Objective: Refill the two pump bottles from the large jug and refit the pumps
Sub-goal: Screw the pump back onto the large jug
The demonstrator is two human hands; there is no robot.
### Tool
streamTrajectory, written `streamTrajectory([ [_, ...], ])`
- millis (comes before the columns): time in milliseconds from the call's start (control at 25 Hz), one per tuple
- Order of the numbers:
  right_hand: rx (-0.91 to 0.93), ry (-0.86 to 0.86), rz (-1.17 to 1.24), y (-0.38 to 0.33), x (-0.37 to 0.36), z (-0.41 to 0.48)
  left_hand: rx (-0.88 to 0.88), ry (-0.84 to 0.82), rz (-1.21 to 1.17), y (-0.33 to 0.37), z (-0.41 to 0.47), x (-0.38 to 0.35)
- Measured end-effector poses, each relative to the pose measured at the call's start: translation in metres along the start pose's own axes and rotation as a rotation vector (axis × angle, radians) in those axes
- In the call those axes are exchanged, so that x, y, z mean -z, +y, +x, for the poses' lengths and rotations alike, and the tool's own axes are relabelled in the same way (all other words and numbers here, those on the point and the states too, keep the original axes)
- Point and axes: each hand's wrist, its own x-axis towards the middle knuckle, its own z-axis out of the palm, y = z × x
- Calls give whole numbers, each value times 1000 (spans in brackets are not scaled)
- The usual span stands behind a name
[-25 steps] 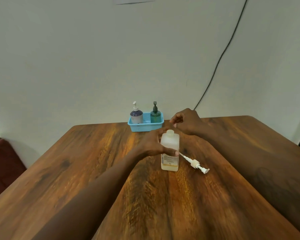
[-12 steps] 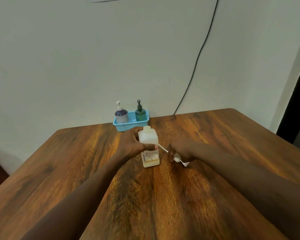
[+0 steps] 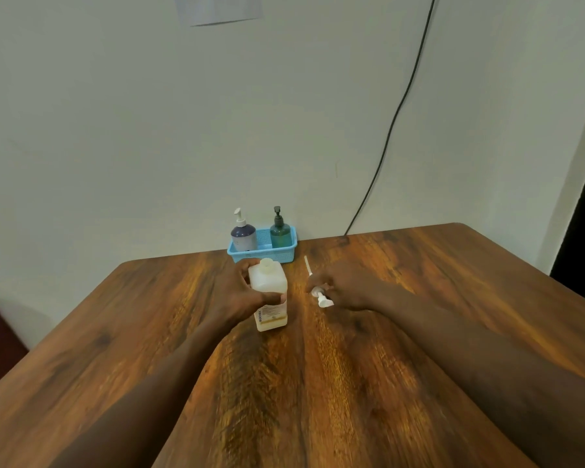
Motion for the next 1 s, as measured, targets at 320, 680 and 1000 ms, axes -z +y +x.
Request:
streamTrajectory([
  [320, 44, 555, 518, -69, 59, 36, 70, 150, 54, -7, -3, 14],
  [680, 102, 668, 650, -102, 91, 56, 113, 152, 83, -17, -3, 25],
  [1000, 135, 651, 608, -117, 96, 60, 73, 145, 83, -10, -7, 27],
])
